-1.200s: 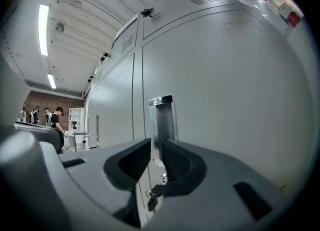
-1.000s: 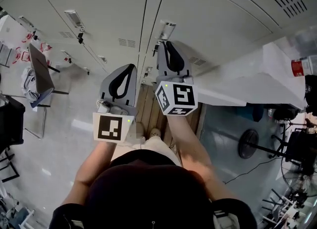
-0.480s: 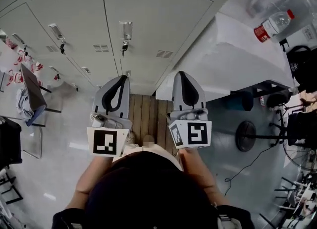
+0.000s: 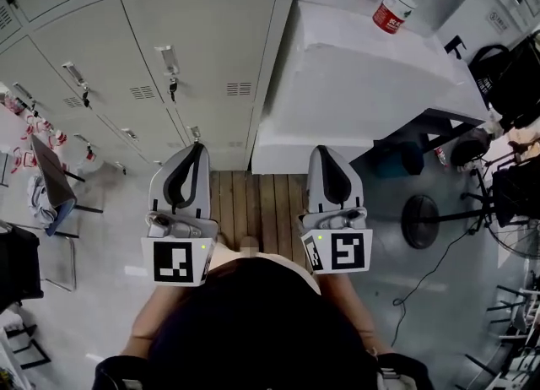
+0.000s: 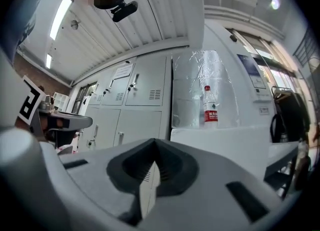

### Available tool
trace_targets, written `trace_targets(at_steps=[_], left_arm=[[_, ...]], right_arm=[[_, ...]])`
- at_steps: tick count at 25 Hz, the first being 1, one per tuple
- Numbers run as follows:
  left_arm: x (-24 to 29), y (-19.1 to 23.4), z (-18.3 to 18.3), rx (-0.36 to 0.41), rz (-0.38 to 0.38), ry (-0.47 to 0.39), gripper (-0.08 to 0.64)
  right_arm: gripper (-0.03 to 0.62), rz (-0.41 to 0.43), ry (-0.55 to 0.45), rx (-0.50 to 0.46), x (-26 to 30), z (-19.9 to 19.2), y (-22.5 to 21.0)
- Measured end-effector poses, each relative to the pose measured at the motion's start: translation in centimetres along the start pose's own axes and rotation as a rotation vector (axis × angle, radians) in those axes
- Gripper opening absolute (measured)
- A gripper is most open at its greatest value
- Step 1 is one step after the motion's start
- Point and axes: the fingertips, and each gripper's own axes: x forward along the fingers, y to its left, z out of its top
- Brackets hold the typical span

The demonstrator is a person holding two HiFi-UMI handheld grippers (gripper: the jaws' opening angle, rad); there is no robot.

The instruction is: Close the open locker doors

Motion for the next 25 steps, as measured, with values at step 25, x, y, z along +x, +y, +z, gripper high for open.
trace_targets(at_steps=[25], left_arm=[[-1.3, -6.1, -0.4, 0.033, 0.026, 0.015, 0.002]], right_arm=[[0.000, 0.053, -0.024, 0.032, -4.0, -0.9, -3.5]])
